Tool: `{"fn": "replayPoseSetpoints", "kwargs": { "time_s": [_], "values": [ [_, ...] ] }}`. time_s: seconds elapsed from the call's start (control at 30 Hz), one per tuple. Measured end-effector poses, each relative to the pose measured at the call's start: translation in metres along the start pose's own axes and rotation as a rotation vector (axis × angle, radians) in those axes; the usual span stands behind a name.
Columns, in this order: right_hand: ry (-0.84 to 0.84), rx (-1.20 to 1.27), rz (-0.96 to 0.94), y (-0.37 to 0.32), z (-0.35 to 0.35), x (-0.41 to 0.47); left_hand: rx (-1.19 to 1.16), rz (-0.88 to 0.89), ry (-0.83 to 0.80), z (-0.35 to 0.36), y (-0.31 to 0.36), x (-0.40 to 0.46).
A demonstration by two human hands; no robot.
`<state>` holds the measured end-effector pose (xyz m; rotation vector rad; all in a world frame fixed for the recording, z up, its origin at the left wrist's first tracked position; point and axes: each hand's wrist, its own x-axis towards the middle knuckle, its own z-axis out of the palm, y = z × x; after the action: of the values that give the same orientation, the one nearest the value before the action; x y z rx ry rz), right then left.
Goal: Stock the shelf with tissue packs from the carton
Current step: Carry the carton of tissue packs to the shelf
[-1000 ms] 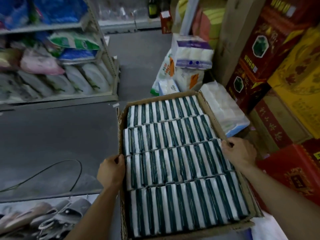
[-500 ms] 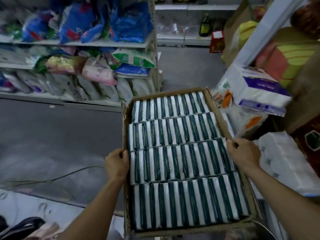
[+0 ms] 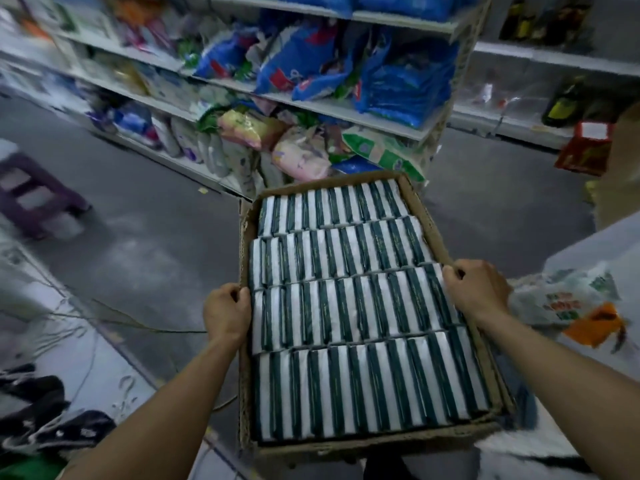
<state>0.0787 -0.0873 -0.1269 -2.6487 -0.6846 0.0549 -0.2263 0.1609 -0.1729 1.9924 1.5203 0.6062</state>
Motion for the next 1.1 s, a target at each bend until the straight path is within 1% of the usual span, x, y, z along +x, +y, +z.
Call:
{"fn": "replayPoseSetpoints", "kwargs": {
  "time_s": [0.23, 0.43, 0.57, 0.7, 0.8, 0.93, 1.1],
  "values": [
    [-0.103, 0.061, -0.255, -0.118, 0.043, 0.131, -0.046, -0.215, 0.189, -0.015, -0.004, 0.072],
    [-0.17, 0.06, -0.453, -0.244, 0.111, 0.207, -0.054, -0.371, 0.354, -0.05, -0.035, 0.156],
    [-0.248, 0.156, -0.512, -0.341, 0.163, 0.244, -0.045, -0.441, 0.427, -0.077, -0.065, 0.227],
    [-0.261, 0.099, -0.546, -0.443, 0.209, 0.281, -0.015, -0.517, 0.461, -0.112, -0.102, 0.311],
    [-0.274, 0.089, -0.585, -0.52, 0.236, 0.307, 0.0, -0.537, 0.49, -0.139, -0.123, 0.373],
    [-0.314, 0.117, -0.631, -0.613, 0.267, 0.336, 0.008, -0.572, 0.524, -0.17, -0.151, 0.447],
    [-0.362, 0.161, -0.707, -0.732, 0.338, 0.384, 0.004, -0.632, 0.549, -0.201, -0.2, 0.558]
  ]
}}
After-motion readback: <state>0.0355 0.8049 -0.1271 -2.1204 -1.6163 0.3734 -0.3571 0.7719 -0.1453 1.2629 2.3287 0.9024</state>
